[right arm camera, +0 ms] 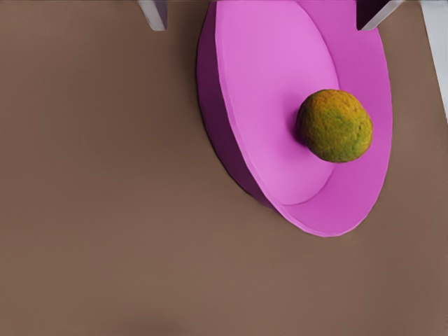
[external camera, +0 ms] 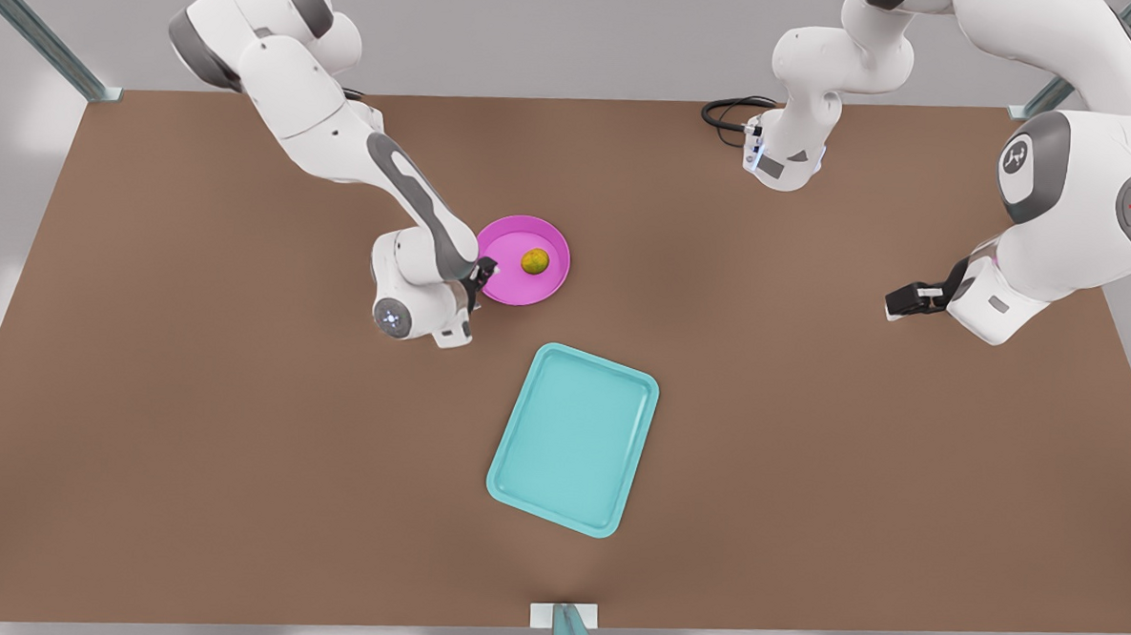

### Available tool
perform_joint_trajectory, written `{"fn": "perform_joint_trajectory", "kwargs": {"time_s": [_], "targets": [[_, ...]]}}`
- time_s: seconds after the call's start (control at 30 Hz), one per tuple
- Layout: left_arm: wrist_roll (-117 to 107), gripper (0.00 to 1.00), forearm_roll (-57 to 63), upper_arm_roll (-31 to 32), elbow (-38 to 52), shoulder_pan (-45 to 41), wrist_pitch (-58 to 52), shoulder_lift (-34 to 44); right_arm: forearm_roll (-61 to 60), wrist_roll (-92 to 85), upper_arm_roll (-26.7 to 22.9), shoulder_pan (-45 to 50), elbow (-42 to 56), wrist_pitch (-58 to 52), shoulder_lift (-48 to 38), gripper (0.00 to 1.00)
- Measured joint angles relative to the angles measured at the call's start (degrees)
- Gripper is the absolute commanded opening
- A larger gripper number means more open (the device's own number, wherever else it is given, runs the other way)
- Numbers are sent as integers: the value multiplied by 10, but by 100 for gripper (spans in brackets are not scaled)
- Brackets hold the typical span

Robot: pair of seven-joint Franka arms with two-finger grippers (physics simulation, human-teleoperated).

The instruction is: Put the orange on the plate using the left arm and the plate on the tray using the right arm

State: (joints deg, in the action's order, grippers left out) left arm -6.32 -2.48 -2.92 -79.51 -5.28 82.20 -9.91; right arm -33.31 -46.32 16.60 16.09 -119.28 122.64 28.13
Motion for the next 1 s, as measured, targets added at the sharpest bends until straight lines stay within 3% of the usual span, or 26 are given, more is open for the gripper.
{"fn": "perform_joint_trajectory", "kwargs": {"time_s": [0.5,0.53,0.57,0.63,0.8,0.87,1.0], "targets": [[18,100,1,-1,0,0,-1,-1,-22,-85,-1,18,6,55,36,100],[19,100,1,-1,0,0,-1,-1,-22,-88,-1,18,7,57,36,93],[20,100,1,-2,0,0,-1,-1,-23,-91,-1,18,7,58,36,75],[21,100,1,-4,0,0,-1,-1,-25,-98,-1,18,8,59,36,57],[24,100,1,-4,1,0,-2,0,-25,-111,-1,16,8,60,39,28],[25,100,1,-4,1,0,-3,1,-24,-116,-1,16,9,61,39,22],[26,100,1,-4,1,0,-4,1,-24,-123,-1,14,12,60,38,21]]}}
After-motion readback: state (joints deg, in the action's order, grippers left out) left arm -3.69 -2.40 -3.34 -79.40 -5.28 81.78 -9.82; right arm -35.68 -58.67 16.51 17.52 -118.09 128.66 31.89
